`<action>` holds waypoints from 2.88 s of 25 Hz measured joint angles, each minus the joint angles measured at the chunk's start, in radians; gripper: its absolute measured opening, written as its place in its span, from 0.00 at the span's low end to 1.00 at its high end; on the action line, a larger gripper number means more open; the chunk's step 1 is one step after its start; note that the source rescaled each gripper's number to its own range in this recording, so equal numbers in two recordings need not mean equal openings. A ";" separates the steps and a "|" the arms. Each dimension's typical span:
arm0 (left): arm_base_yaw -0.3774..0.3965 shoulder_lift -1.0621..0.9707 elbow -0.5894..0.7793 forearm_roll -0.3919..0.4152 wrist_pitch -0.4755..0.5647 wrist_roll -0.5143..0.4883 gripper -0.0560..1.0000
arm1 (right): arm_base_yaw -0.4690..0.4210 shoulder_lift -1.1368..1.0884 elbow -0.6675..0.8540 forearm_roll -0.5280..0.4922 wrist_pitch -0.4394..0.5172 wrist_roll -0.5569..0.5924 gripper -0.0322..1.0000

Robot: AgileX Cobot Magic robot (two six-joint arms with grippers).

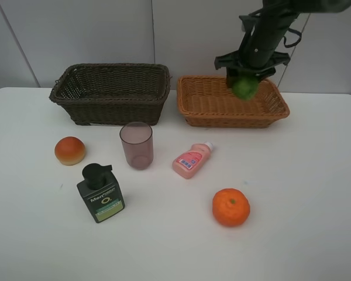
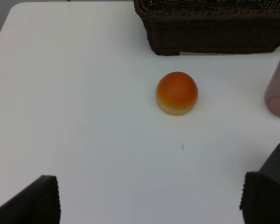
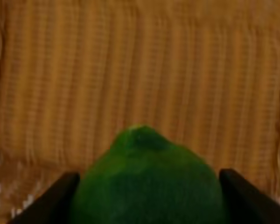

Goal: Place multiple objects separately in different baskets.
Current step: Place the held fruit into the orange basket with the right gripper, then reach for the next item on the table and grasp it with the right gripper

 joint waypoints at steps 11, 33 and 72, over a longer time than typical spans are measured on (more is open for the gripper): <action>0.000 0.000 0.000 0.000 0.000 0.000 1.00 | -0.014 0.103 0.000 -0.017 -0.240 0.023 0.25; 0.000 0.000 0.001 0.000 0.000 0.000 1.00 | -0.011 0.092 0.000 -0.015 -0.118 0.030 0.97; 0.000 0.000 0.001 0.000 0.000 0.000 1.00 | 0.335 -0.416 0.854 0.171 -0.100 0.509 0.98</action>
